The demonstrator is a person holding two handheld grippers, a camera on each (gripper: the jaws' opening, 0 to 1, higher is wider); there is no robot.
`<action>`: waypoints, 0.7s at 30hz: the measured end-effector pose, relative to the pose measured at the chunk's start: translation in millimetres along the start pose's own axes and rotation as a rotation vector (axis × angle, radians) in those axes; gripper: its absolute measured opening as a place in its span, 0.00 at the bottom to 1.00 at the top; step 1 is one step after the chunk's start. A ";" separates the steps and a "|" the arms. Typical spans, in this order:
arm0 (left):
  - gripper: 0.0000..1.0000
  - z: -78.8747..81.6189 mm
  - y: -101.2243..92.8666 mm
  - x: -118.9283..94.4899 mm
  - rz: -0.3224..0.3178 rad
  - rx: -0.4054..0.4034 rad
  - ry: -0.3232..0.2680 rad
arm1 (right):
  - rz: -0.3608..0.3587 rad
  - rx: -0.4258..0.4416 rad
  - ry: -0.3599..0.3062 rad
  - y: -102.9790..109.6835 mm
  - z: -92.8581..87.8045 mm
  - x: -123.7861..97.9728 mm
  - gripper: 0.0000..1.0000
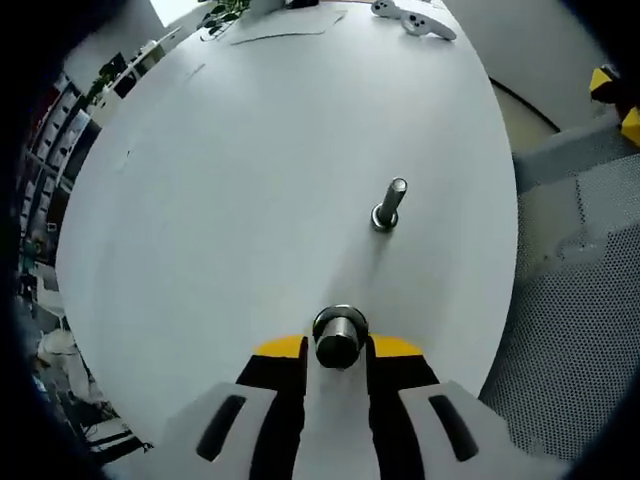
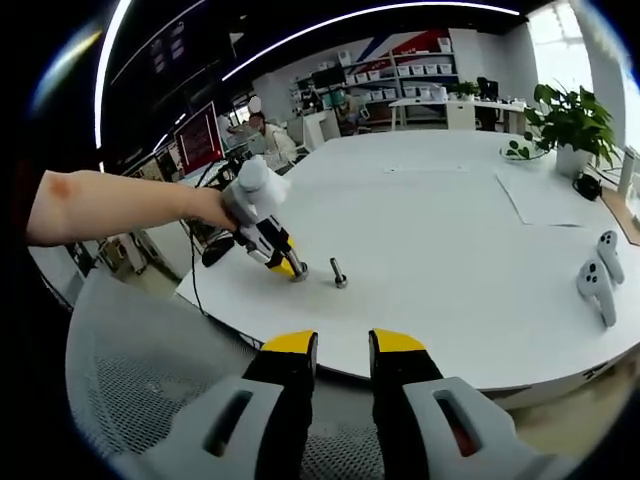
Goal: Place the washer onto the threaded stud by aligning its center hole with the stud, sliding it down to the base, and recovering from edge contact or off-axis alignment until the washer reaches the visible bottom stop.
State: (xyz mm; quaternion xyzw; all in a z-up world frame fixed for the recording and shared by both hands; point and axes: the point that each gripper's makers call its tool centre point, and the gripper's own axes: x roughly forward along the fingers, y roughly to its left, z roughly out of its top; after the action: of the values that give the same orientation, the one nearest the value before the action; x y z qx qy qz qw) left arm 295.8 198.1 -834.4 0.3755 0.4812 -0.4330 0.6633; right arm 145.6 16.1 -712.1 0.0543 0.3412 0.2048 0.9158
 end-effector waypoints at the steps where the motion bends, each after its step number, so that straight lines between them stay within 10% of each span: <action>1: 0.21 -3.6 1.4 -5.6 0.015 0.002 0.005 | 0.006 -0.005 0.000 1.1 -0.1 0.1 0.24; 7: 0.21 -14.3 -0.1 -51.8 0.089 -0.077 -0.094 | 0.051 -0.038 0.016 8.5 -2.1 0.5 0.24; 21: 0.15 -30.5 -46.1 -186.9 0.315 -0.398 -0.523 | 0.153 -0.090 -0.018 25.3 2.2 -1.5 0.30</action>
State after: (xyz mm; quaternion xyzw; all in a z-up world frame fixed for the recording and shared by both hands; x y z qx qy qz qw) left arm 212.8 250.0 -665.8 0.1851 0.3066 -0.3048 0.8825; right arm 137.4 38.5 -703.5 0.0407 0.3180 0.2889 0.9021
